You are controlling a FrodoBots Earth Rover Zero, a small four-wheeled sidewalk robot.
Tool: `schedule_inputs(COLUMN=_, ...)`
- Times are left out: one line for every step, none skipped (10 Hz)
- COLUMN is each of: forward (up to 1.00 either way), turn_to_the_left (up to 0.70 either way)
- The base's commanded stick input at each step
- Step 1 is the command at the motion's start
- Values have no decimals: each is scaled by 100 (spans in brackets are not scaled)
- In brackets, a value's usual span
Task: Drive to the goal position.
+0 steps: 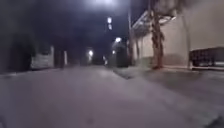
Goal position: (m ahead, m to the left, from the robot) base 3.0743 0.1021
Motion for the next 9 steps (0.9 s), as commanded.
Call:
schedule_inputs(forward=70, turn_to_the_left=0)
schedule_inputs(forward=70, turn_to_the_left=0)
schedule_inputs(forward=70, turn_to_the_left=0)
schedule_inputs(forward=70, turn_to_the_left=0)
schedule_inputs(forward=70, turn_to_the_left=0)
schedule_inputs(forward=70, turn_to_the_left=0)
schedule_inputs(forward=70, turn_to_the_left=0)
schedule_inputs(forward=70, turn_to_the_left=0)
schedule_inputs(forward=70, turn_to_the_left=0)
